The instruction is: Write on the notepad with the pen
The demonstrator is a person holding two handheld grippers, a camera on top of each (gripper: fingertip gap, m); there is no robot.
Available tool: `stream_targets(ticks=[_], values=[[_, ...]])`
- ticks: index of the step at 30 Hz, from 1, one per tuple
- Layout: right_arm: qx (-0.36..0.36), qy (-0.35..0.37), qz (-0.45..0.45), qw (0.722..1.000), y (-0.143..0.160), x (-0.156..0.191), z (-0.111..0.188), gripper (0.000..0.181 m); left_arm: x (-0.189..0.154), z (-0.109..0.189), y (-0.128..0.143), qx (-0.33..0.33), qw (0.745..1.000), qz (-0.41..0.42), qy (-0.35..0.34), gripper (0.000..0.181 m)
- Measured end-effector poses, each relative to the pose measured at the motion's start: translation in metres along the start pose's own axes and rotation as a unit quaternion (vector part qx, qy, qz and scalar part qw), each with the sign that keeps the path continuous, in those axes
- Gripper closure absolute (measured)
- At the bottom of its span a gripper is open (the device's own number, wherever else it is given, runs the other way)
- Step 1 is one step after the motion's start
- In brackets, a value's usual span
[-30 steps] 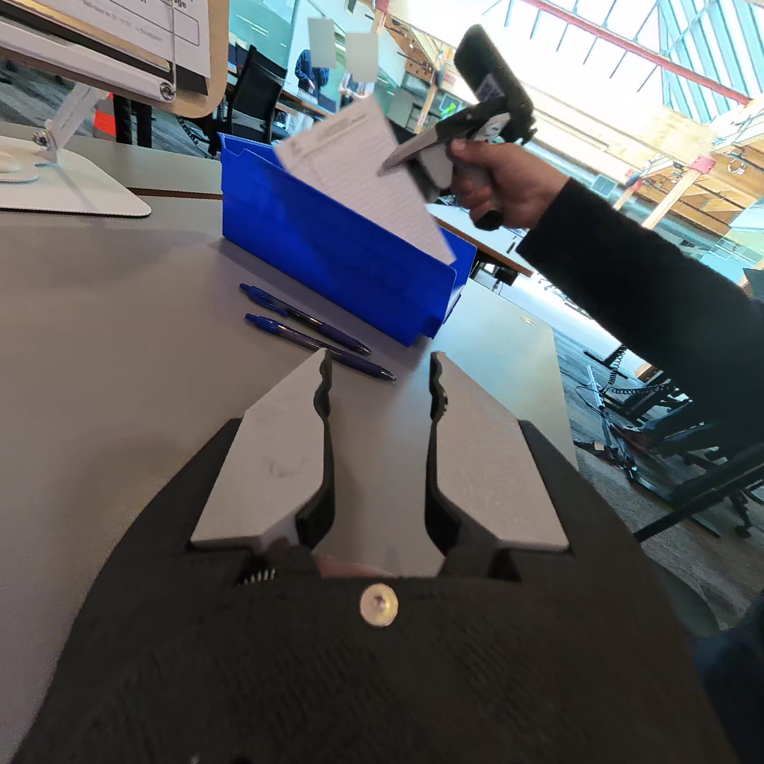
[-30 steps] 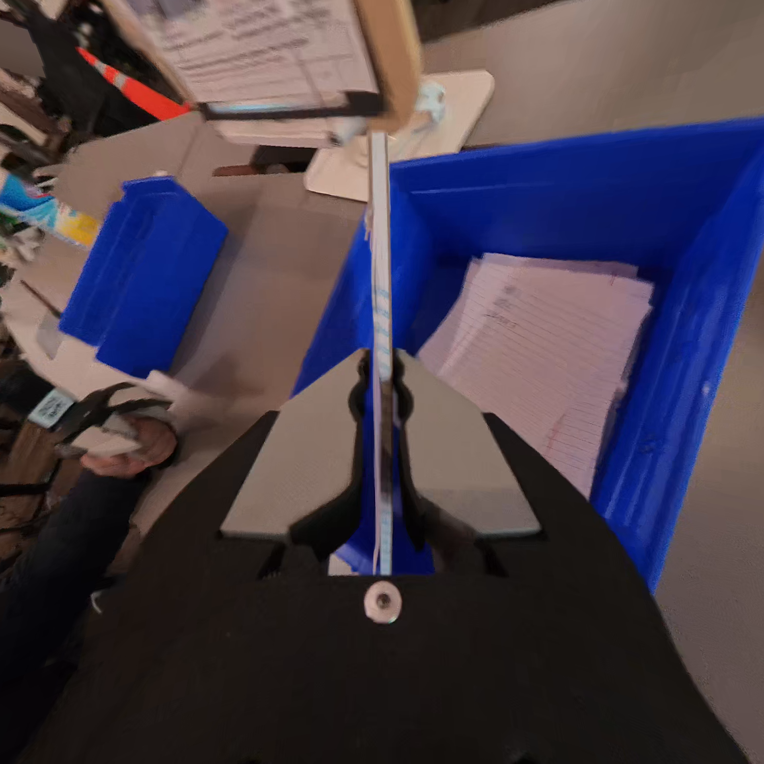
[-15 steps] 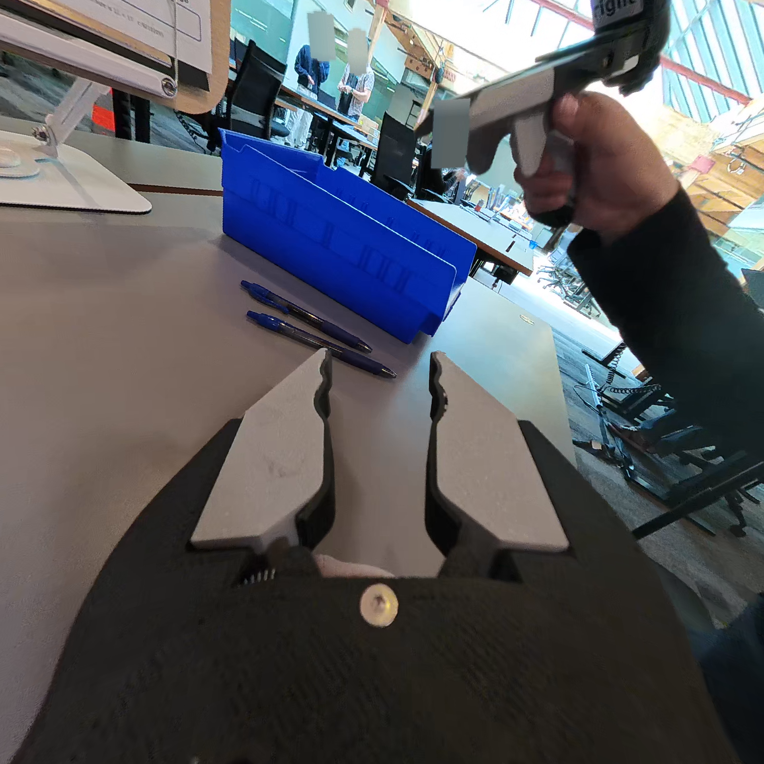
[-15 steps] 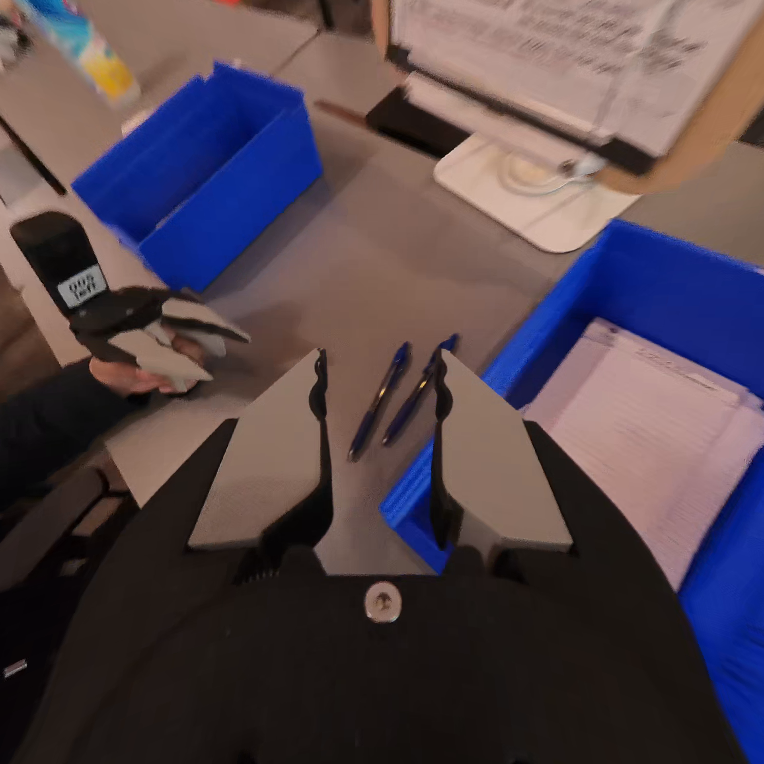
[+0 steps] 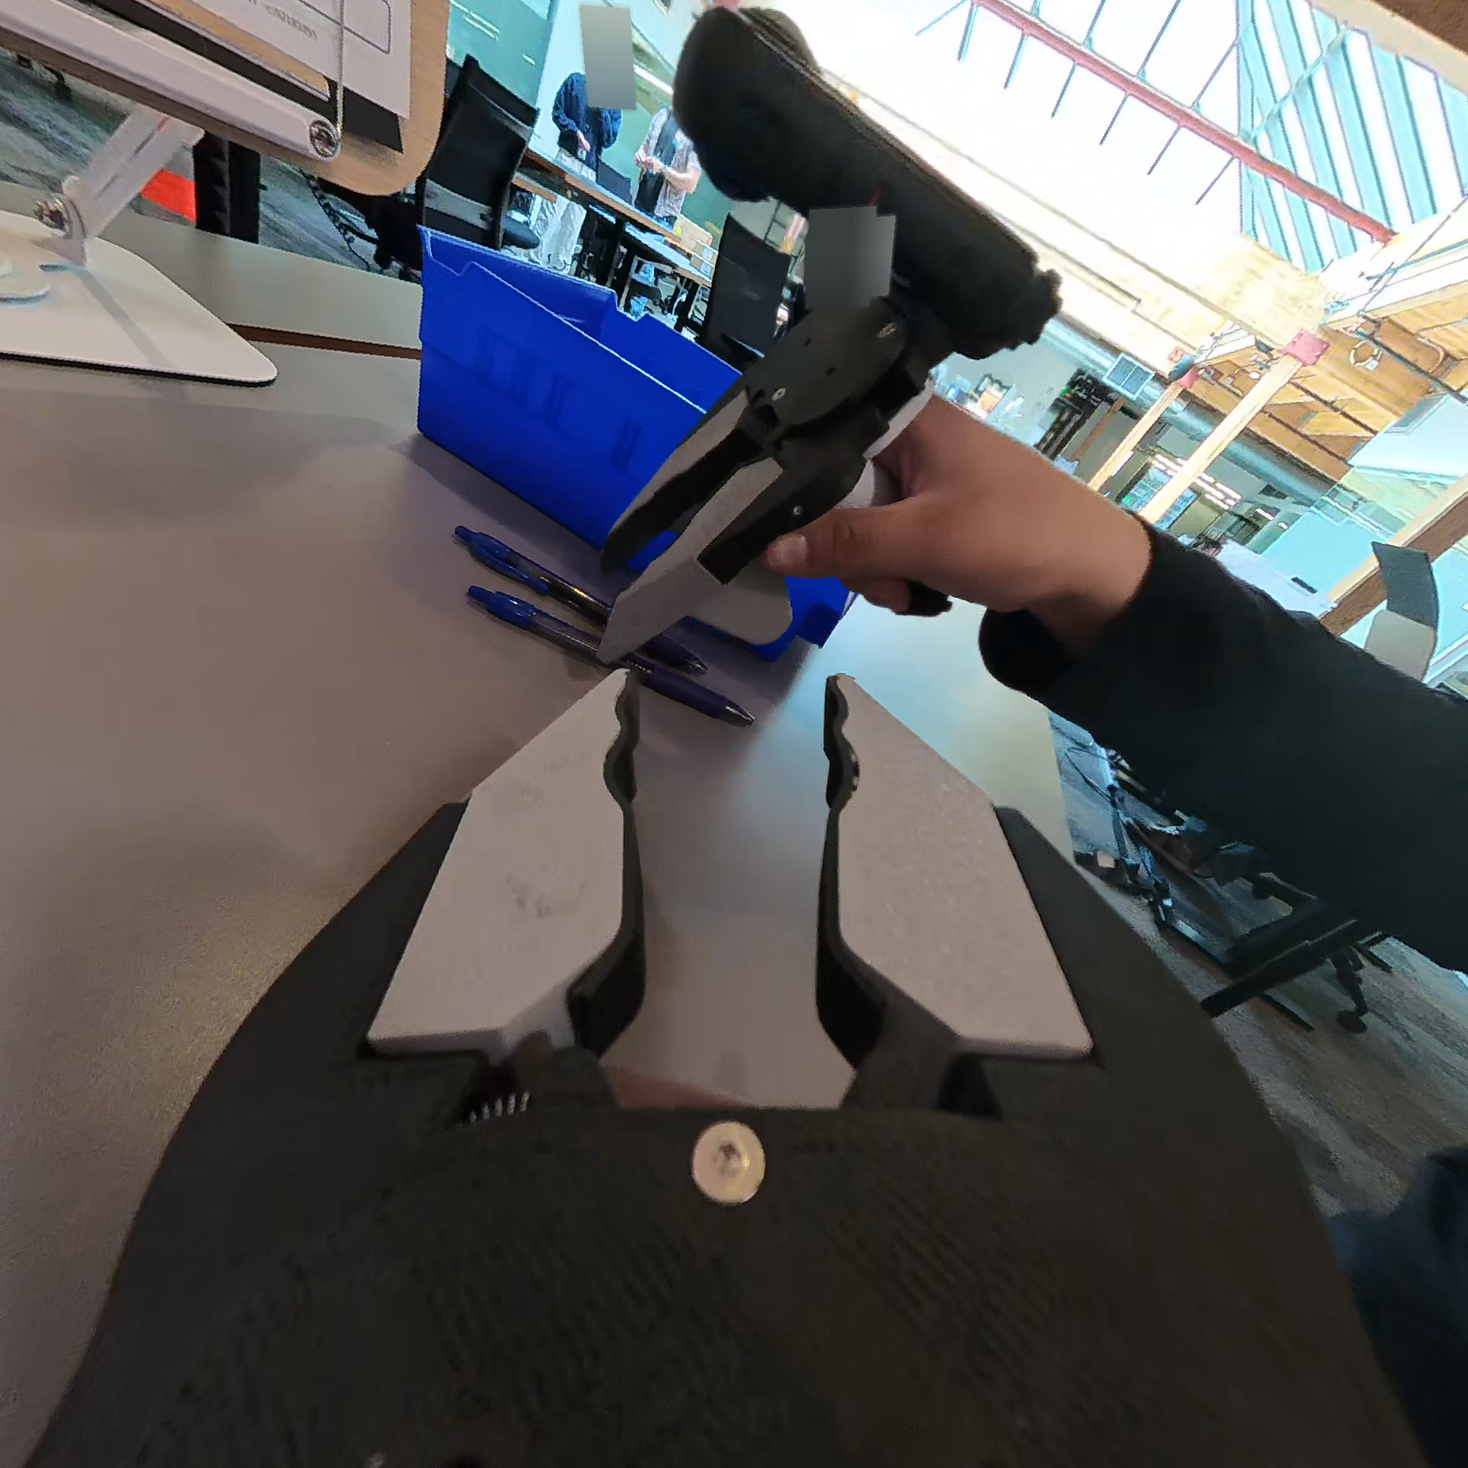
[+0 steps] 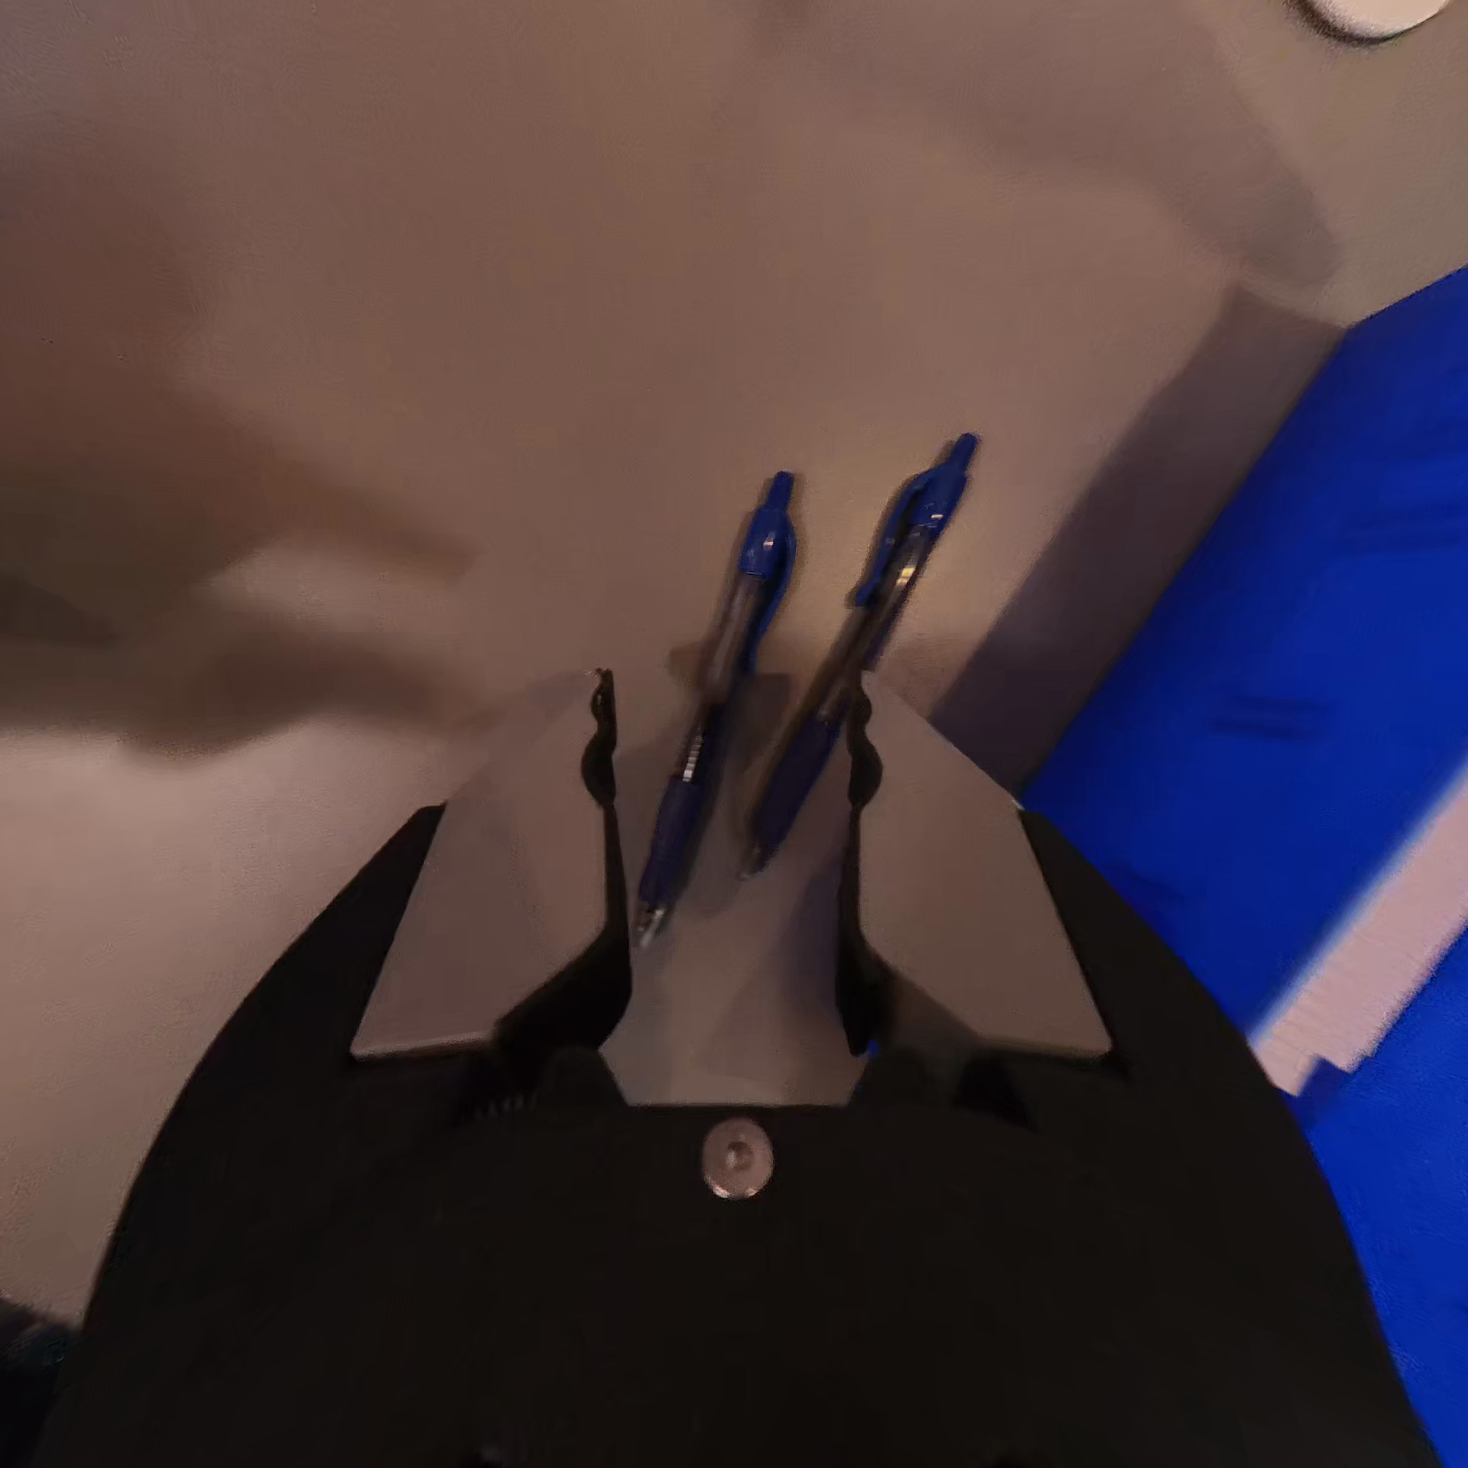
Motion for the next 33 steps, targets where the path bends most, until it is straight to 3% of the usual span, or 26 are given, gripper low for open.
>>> stream_targets(ticks=[5, 7, 8, 9, 10, 13, 18, 27, 33], values=[[0.011, 0.03, 0.01, 0.999, 0.001, -0.005, -0.01, 0.132, -0.002, 0.0, 0.001, 0.006, 1.0, -0.013, -0.002, 0.136], [0.029, 0.008, 0.0, 1.0, 0.007, -0.003, -0.019, 0.132, -0.002, 0.0, 0.001, 0.006, 1.0, -0.013, -0.002, 0.136], [0.025, -0.021, -0.005, 0.999, 0.007, 0.003, -0.022, 0.141, -0.002, 0.0, 0.001, 0.006, 1.0, -0.012, -0.002, 0.137], [0.011, -0.044, -0.011, 0.999, 0.004, 0.008, -0.023, 0.165, -0.001, 0.0, 0.001, 0.005, 1.0, -0.011, -0.002, 0.137], [0.008, -0.053, -0.013, 0.999, 0.004, 0.008, -0.023, 0.171, -0.001, 0.0, 0.001, 0.004, 1.0, -0.009, -0.002, 0.137], [0.011, -0.054, -0.016, 0.998, 0.003, 0.006, -0.022, 0.171, 0.0, 0.001, 0.0, 0.003, 1.0, -0.004, -0.001, 0.137], [-0.029, 0.018, -0.021, 0.999, -0.012, -0.015, -0.001, 0.171, 0.0, 0.0, 0.001, 0.004, 1.0, -0.004, 0.0, 0.137], [0.023, 0.076, -0.031, 0.996, -0.003, -0.033, -0.015, 0.171, 0.001, 0.002, 0.0, 0.002, 1.0, -0.001, 0.0, 0.137], [0.061, 0.061, -0.005, 0.996, -0.001, -0.03, -0.022, 0.171, 0.001, 0.003, -0.001, -0.002, 1.0, 0.003, 0.001, 0.137]])
Point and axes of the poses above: each gripper's, where its closed fingertips meet, z back along the fingers, y out of its underside, x = y × z across the jaws, the point moved 2 cm from there along z, back along the fingers, and after that the axes turned 2 degrees about x, right-handed, at the moved point
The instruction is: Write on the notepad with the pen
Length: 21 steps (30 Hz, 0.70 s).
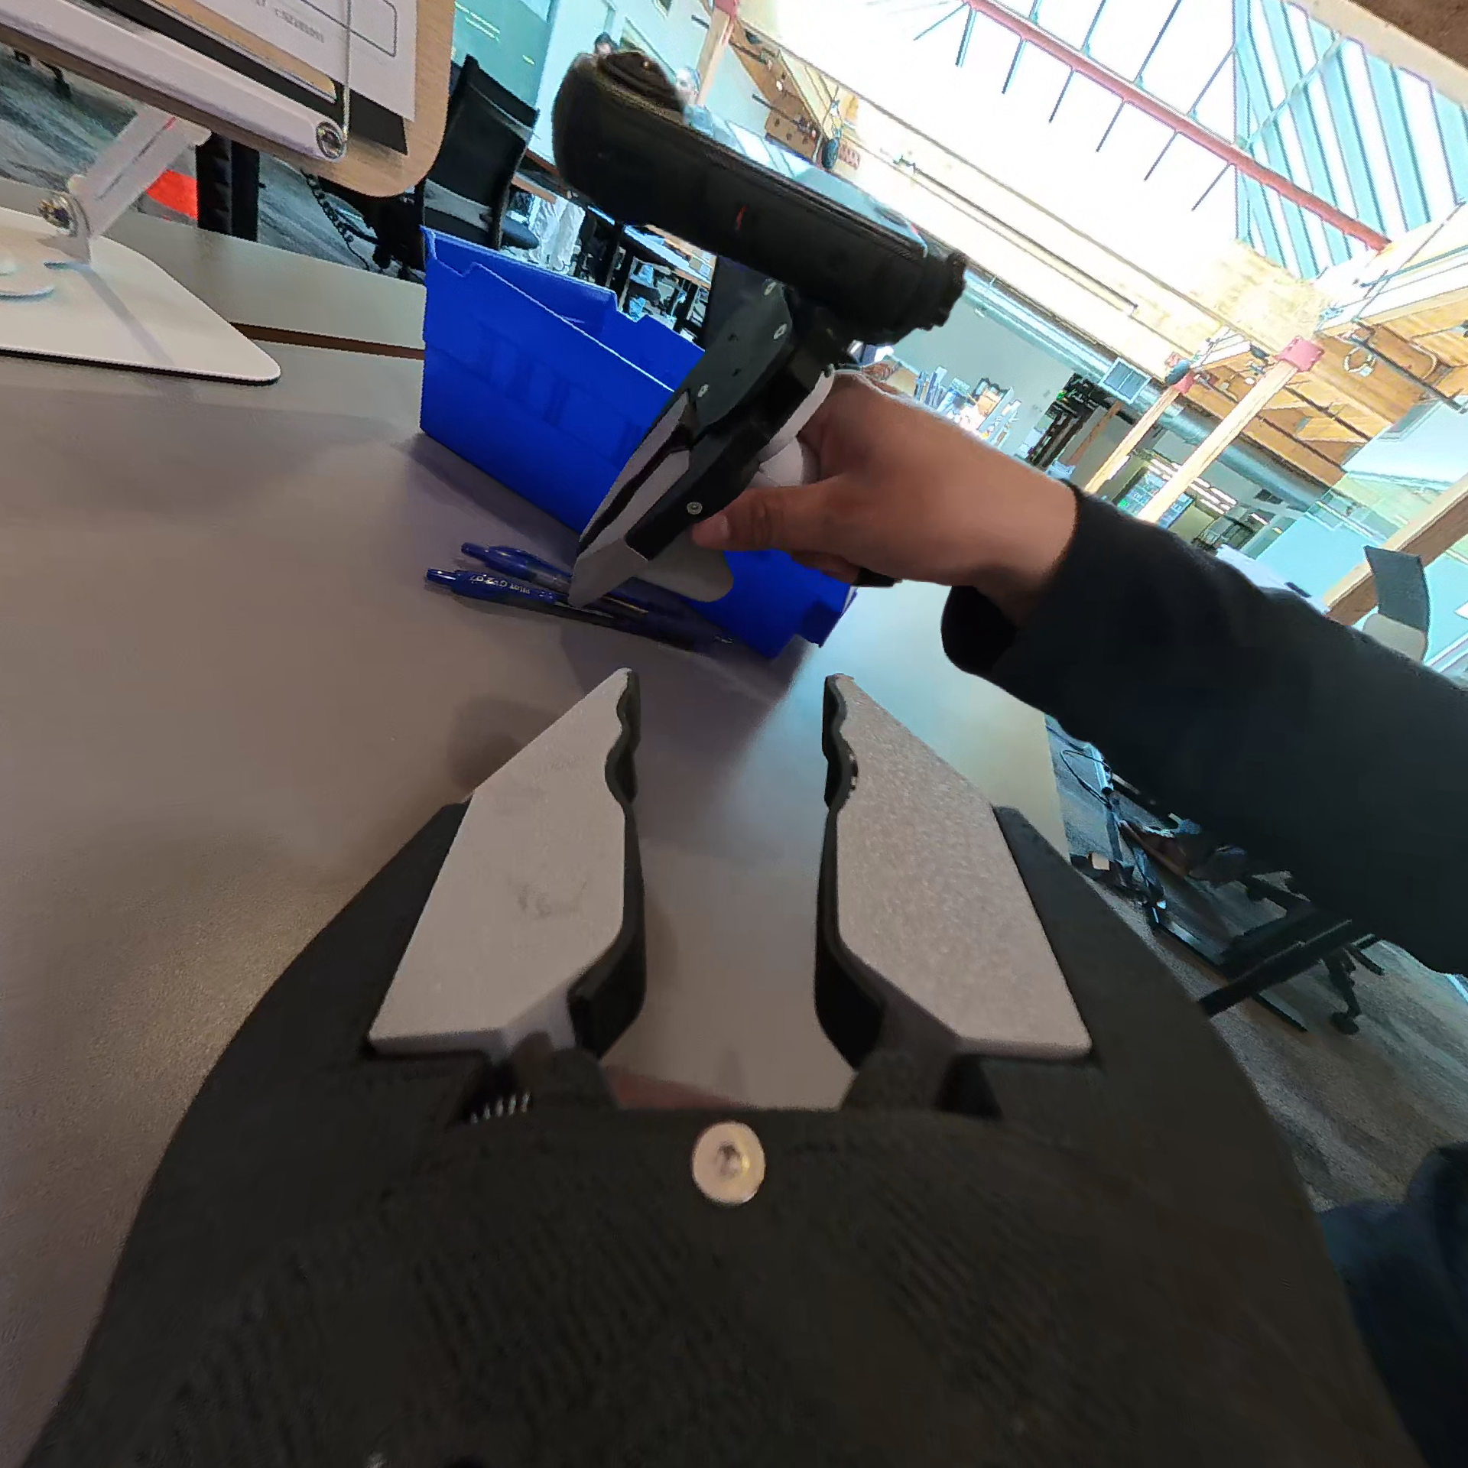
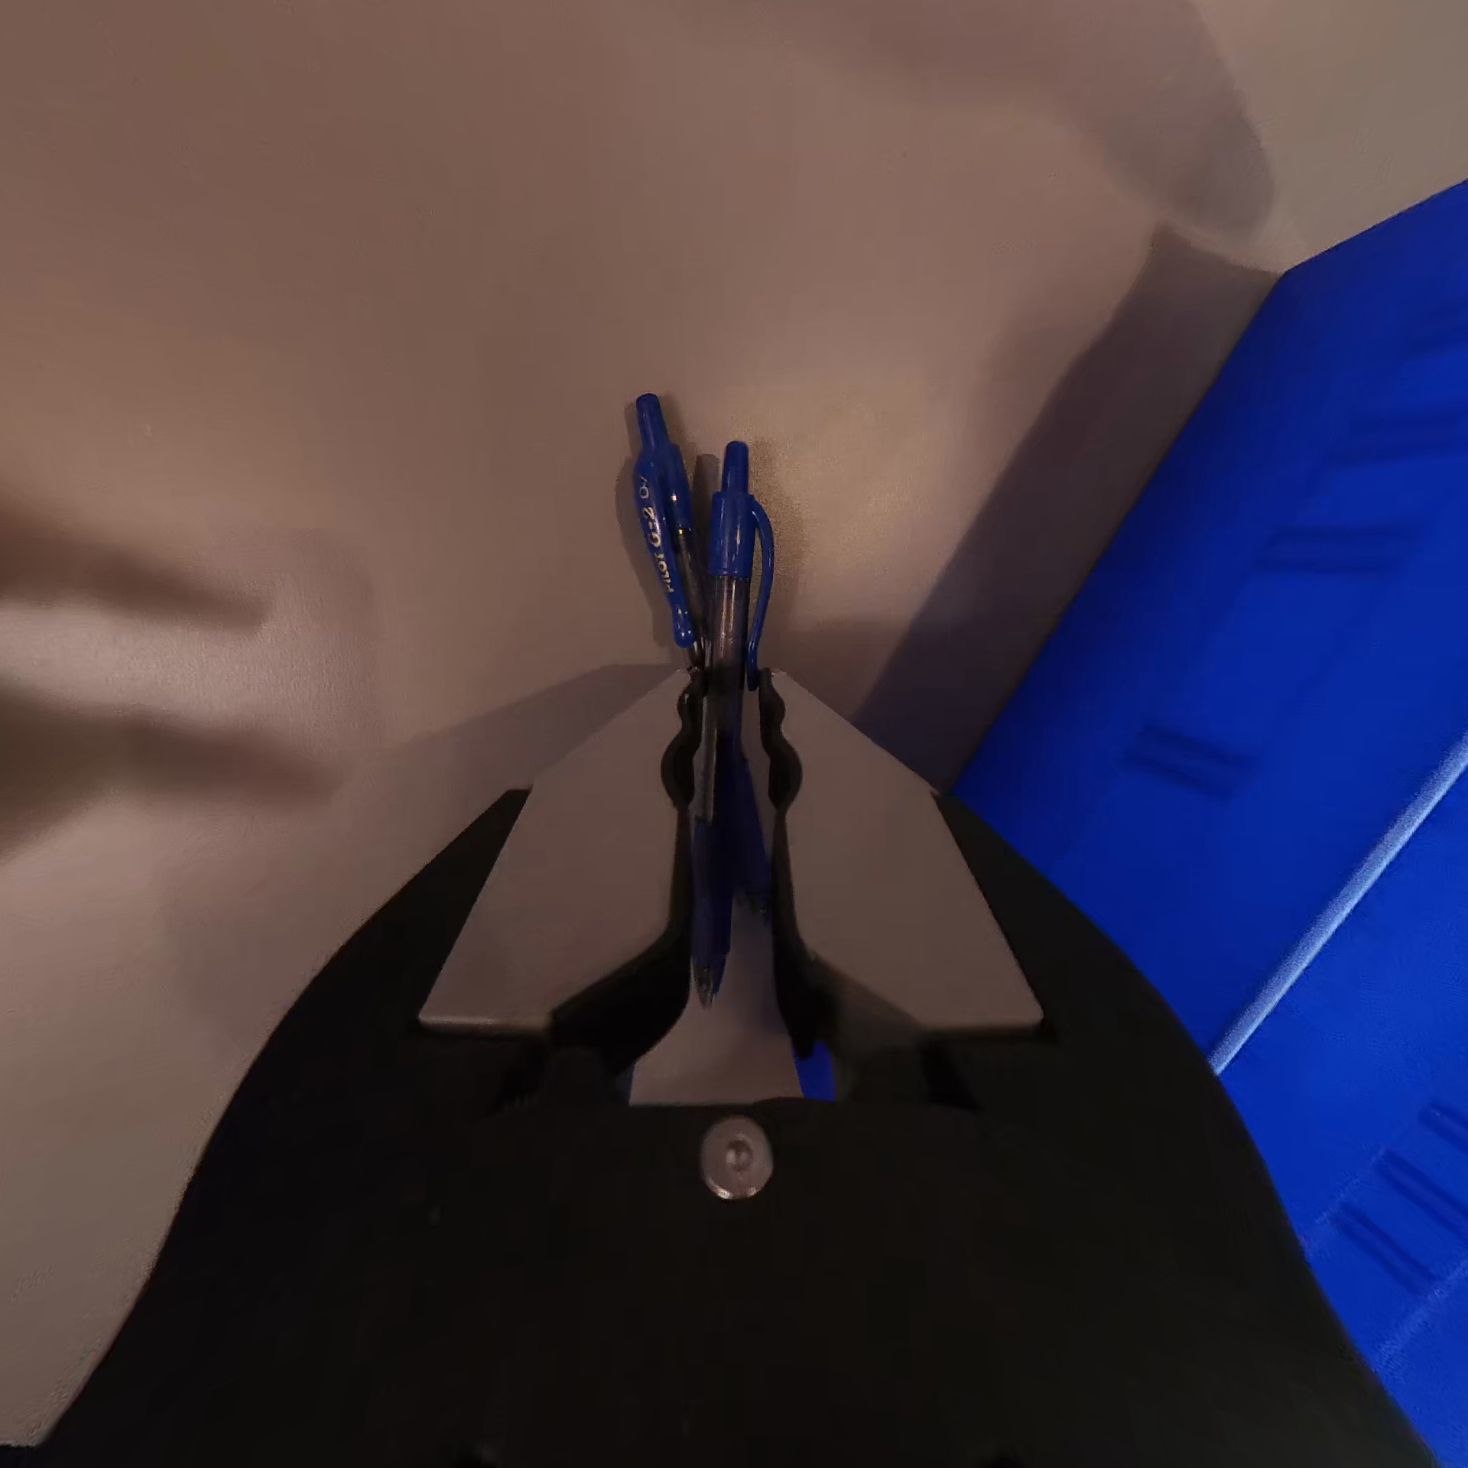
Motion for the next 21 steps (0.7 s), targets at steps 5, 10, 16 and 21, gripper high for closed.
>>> stream_targets(ticks=[5, 10, 16, 21], values=[[0.014, -0.019, 0.038, 0.999, 0.0, 0.005, 0.002, 0.171, 0.0, 0.0, 0.0, 0.0, 1.0, 0.001, 0.002, 0.137], [0.019, -0.031, 0.075, 0.997, 0.0, 0.009, 0.001, 0.171, 0.0, 0.0, 0.0, 0.001, 1.0, 0.0, 0.002, 0.137], [0.039, -0.031, 0.119, 0.992, 0.002, 0.006, -0.006, 0.171, 0.0, 0.001, -0.001, -0.002, 1.0, 0.002, 0.001, 0.137], [0.03, -0.044, 0.142, 0.989, 0.001, 0.008, -0.008, 0.171, 0.001, 0.002, -0.001, -0.002, 1.0, 0.005, 0.001, 0.137]])
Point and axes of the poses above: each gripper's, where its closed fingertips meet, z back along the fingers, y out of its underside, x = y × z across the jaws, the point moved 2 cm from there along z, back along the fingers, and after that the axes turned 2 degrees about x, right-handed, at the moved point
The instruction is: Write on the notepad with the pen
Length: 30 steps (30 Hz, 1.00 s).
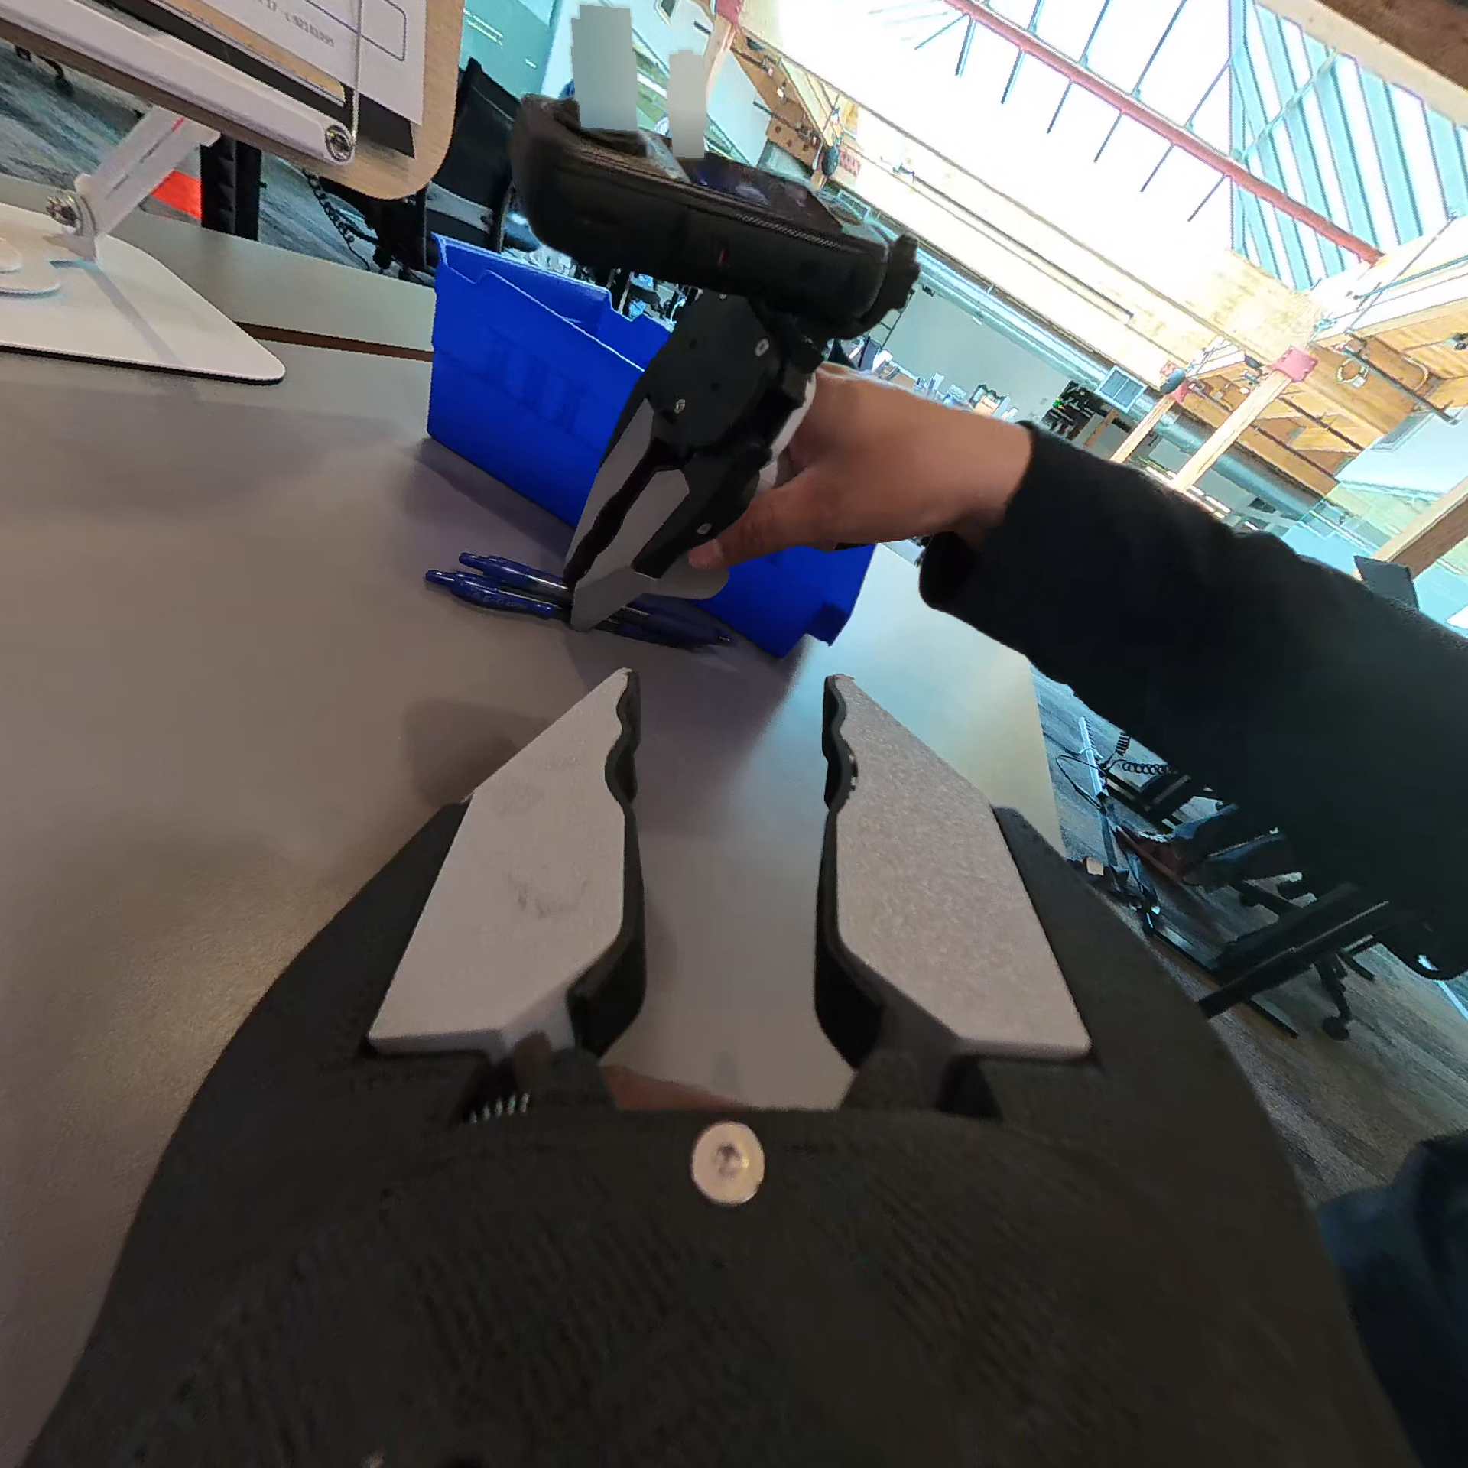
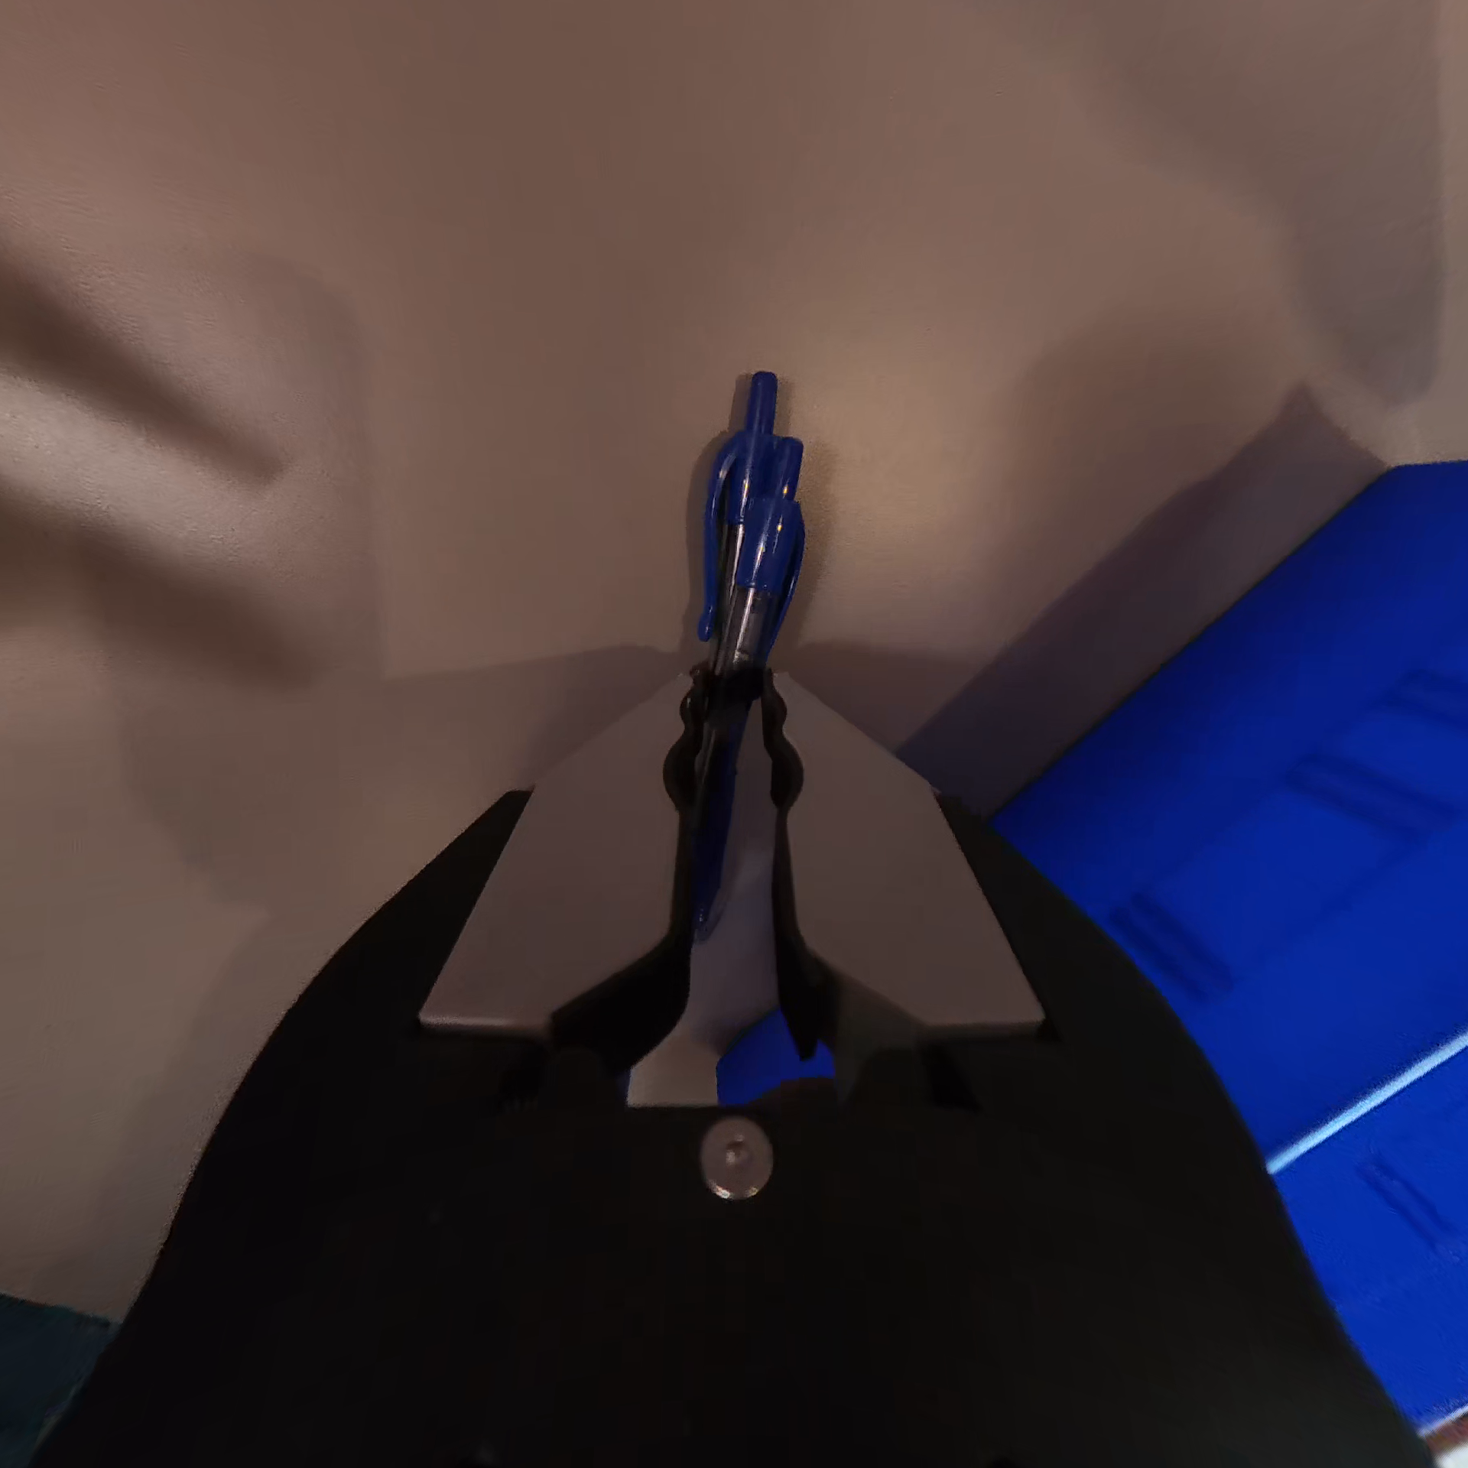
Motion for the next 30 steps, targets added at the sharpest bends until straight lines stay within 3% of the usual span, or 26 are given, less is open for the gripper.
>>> stream_targets(ticks=[9, 12, 15, 18, 21, 24, 27, 30], values=[[-0.061, -0.005, -0.04, 0.997, -0.004, -0.001, 0.0, 0.174, 0.0, 0.0, 0.001, 0.001, 1.0, 0.006, 0.003, 0.137], [-0.075, -0.036, -0.055, 0.995, -0.006, 0.006, 0.007, 0.174, 0.001, 0.001, -0.001, -0.004, 1.0, 0.01, 0.004, 0.137], [-0.119, -0.047, -0.067, 0.989, -0.012, 0.003, 0.03, 0.174, 0.001, 0.001, 0.0, -0.002, 1.0, 0.011, 0.004, 0.137], [-0.19, -0.055, -0.081, 0.977, -0.02, -0.005, 0.073, 0.175, 0.001, 0.001, 0.0, -0.003, 1.0, 0.012, 0.004, 0.138], [-0.266, -0.034, -0.11, 0.957, -0.016, -0.031, 0.129, 0.175, 0.001, 0.001, 0.0, -0.003, 1.0, 0.014, 0.005, 0.137], [-0.292, 0.02, -0.156, 0.943, 0.011, -0.076, 0.166, 0.175, 0.002, 0.002, 0.0, -0.004, 1.0, 0.018, 0.006, 0.137], [-0.27, 0.04, -0.212, 0.939, 0.047, -0.117, 0.166, 0.175, 0.002, 0.002, 0.0, -0.003, 1.0, 0.018, 0.006, 0.137], [-0.243, 0.028, -0.257, 0.935, 0.073, -0.141, 0.14, 0.175, 0.0, 0.001, 0.001, 0.001, 1.0, 0.014, 0.007, 0.137]])
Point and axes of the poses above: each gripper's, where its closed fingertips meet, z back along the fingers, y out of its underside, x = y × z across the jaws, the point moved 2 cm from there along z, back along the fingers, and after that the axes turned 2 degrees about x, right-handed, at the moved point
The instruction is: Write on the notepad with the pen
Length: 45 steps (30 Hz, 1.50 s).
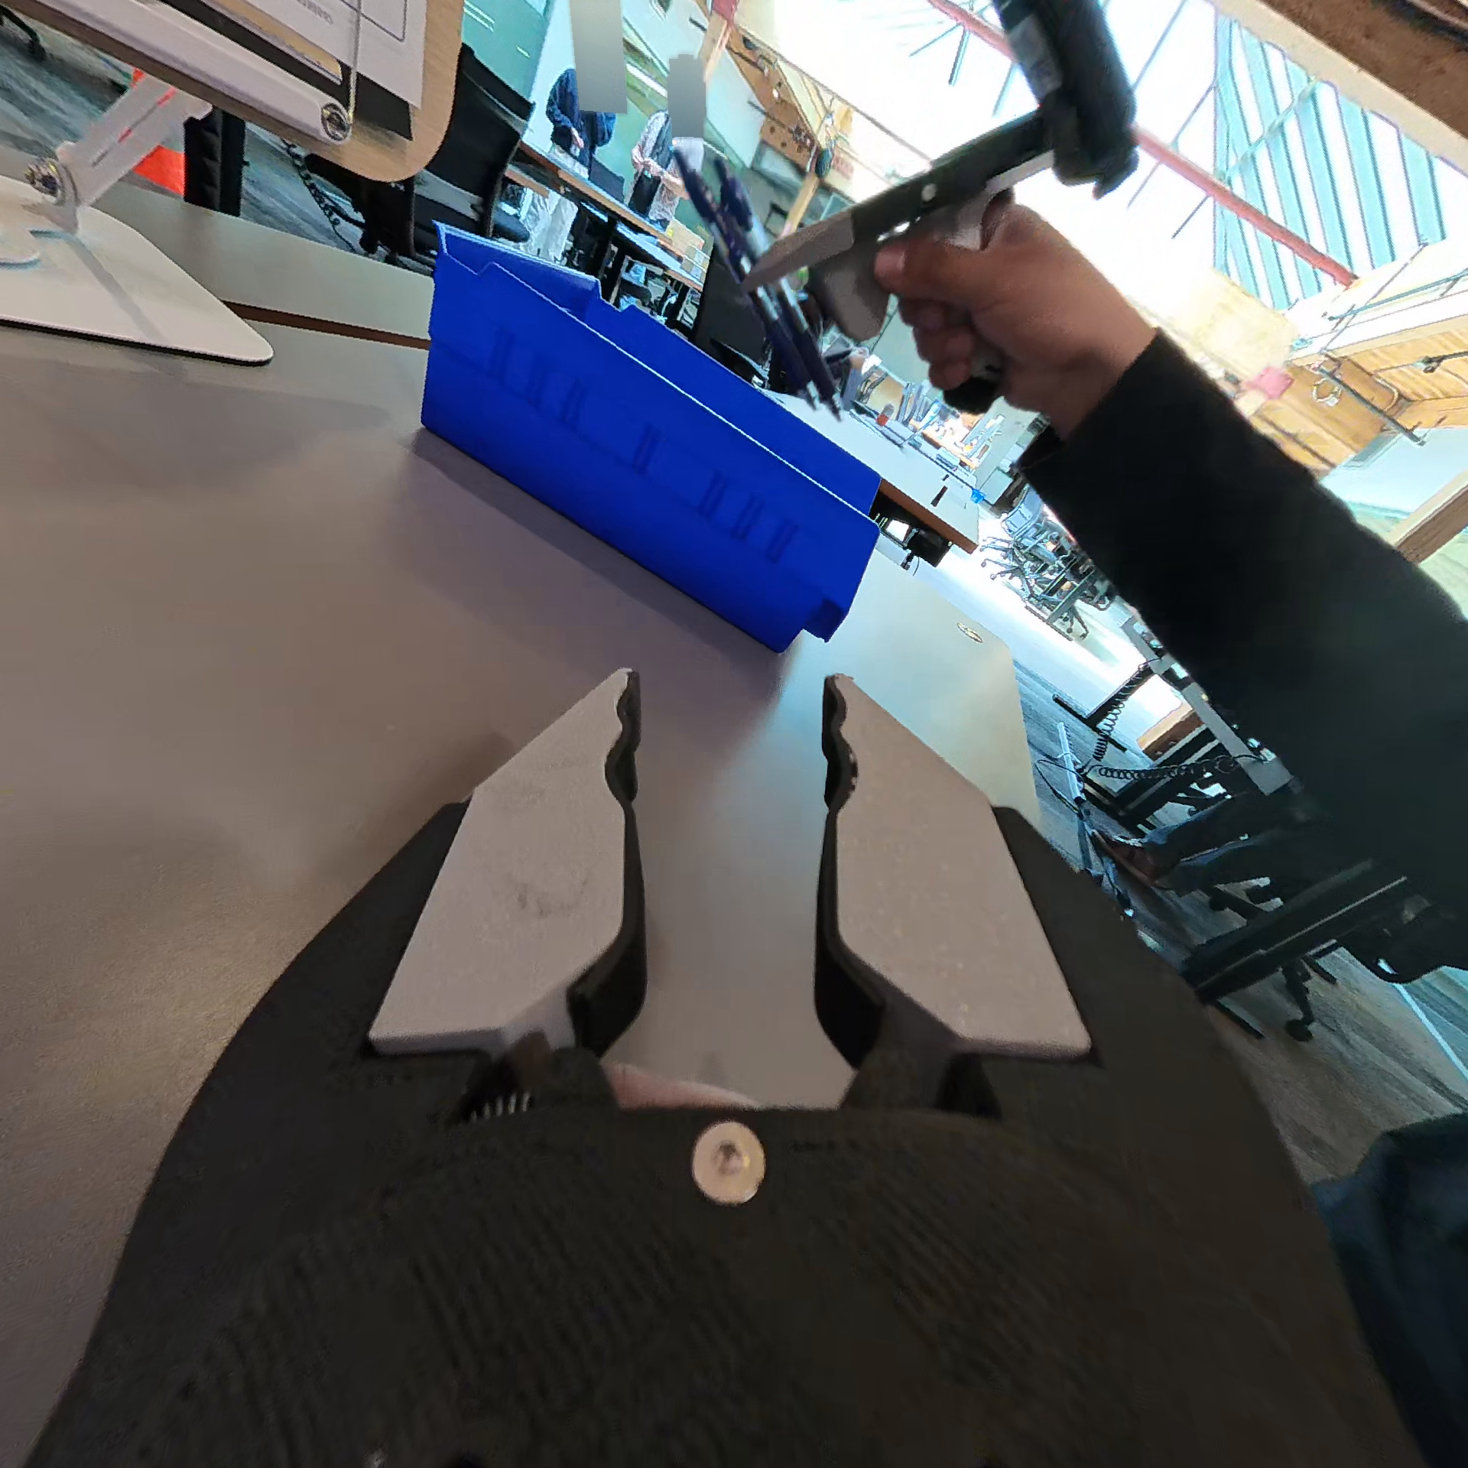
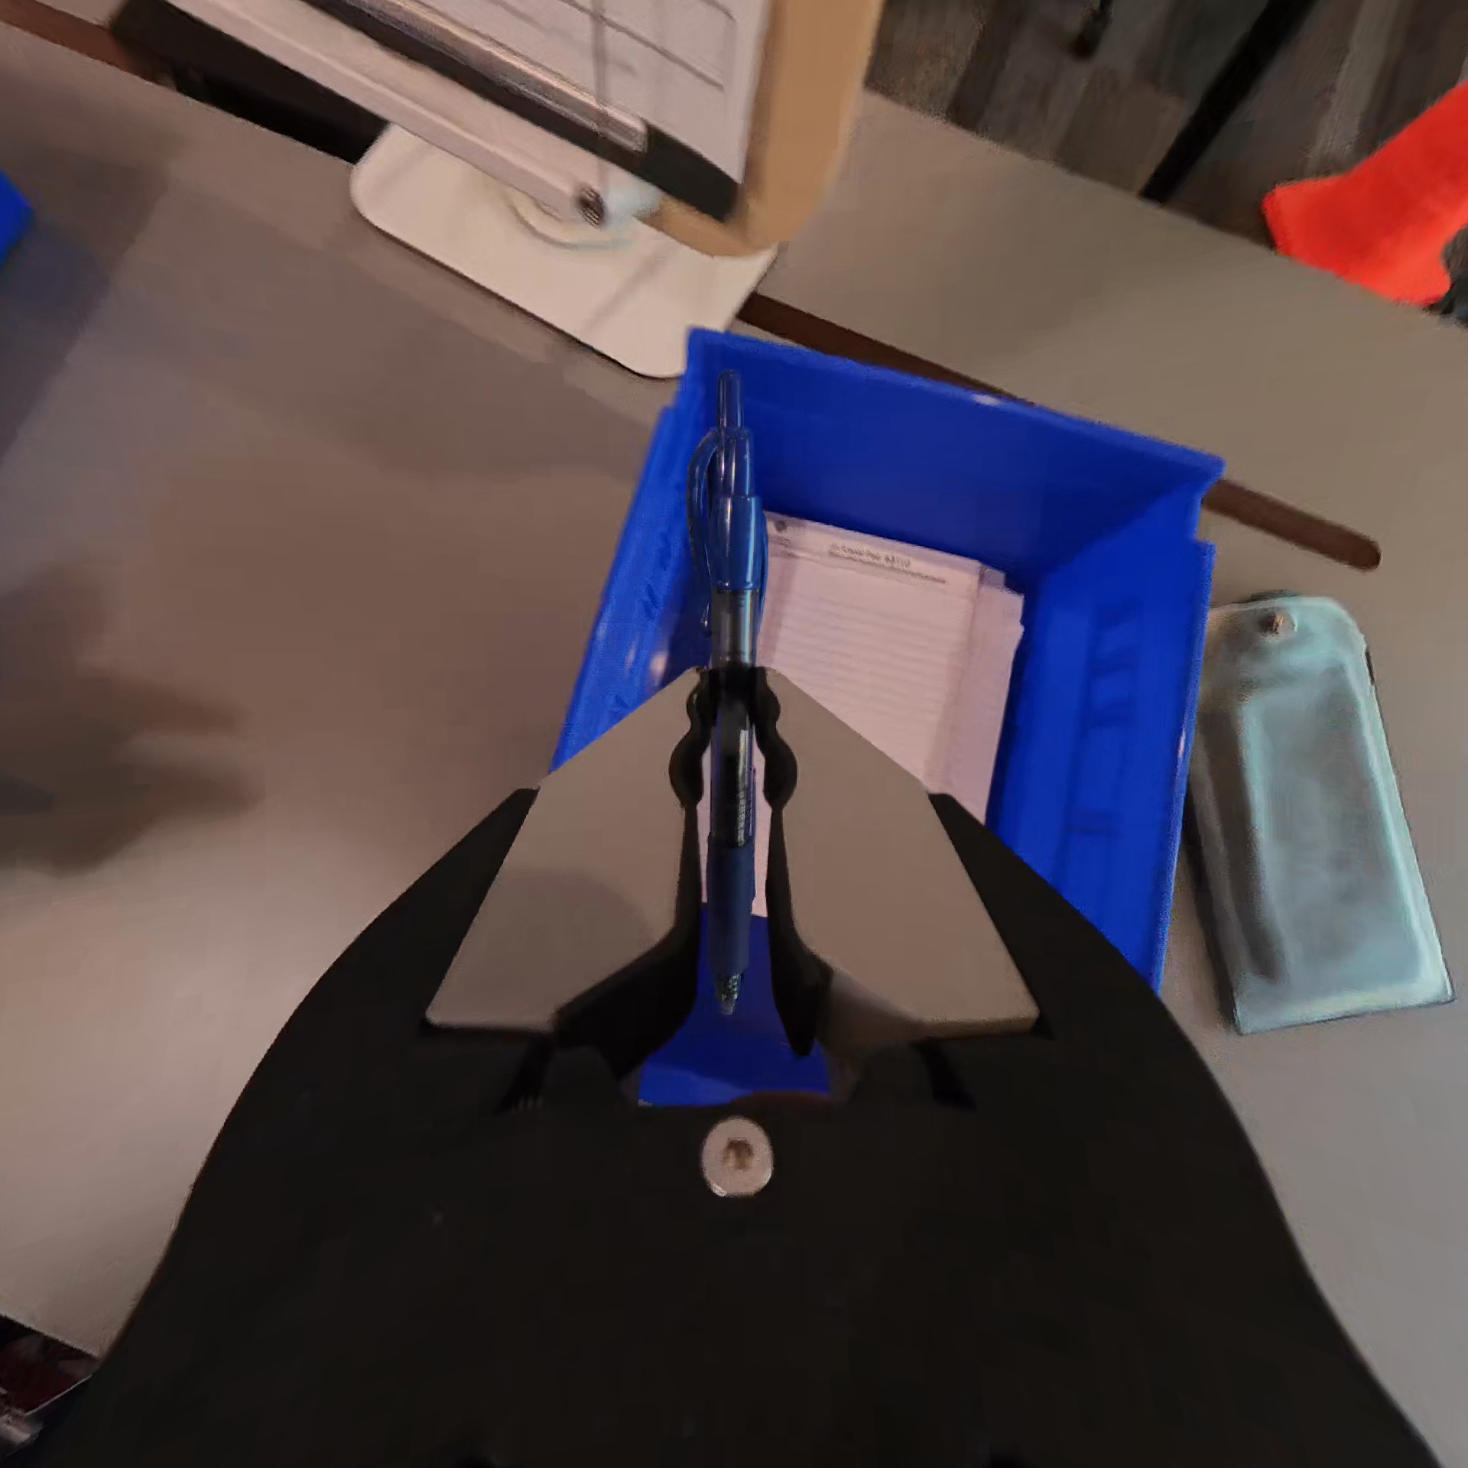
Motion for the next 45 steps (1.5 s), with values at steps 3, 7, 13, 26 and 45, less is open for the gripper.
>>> stream_targets(ticks=[3, 7, 13, 26, 45], values=[[0.022, -0.026, -0.037, 0.999, 0.017, -0.012, -0.029, 0.175, 0.001, 0.0, 0.0, -0.001, 1.0, 0.004, 0.001, 0.137], [0.065, -0.022, -0.064, 0.996, 0.042, -0.029, -0.078, 0.173, 0.002, 0.001, 0.0, -0.002, 1.0, 0.014, 0.004, 0.137], [0.091, 0.012, -0.086, 0.992, 0.06, -0.053, -0.088, 0.125, 0.003, -0.001, 0.0, 0.0, 1.0, 0.026, 0.011, 0.137], [0.02, 0.014, -0.037, 0.999, 0.074, -0.063, -0.008, 0.113, 0.002, 0.001, 0.001, -0.007, 0.998, 0.061, 0.028, 0.137], [0.146, 0.023, -0.059, 0.987, 0.101, -0.047, -0.057, 0.154, 0.004, 0.0, 0.003, 0.0, 0.995, 0.088, 0.043, 0.137]])
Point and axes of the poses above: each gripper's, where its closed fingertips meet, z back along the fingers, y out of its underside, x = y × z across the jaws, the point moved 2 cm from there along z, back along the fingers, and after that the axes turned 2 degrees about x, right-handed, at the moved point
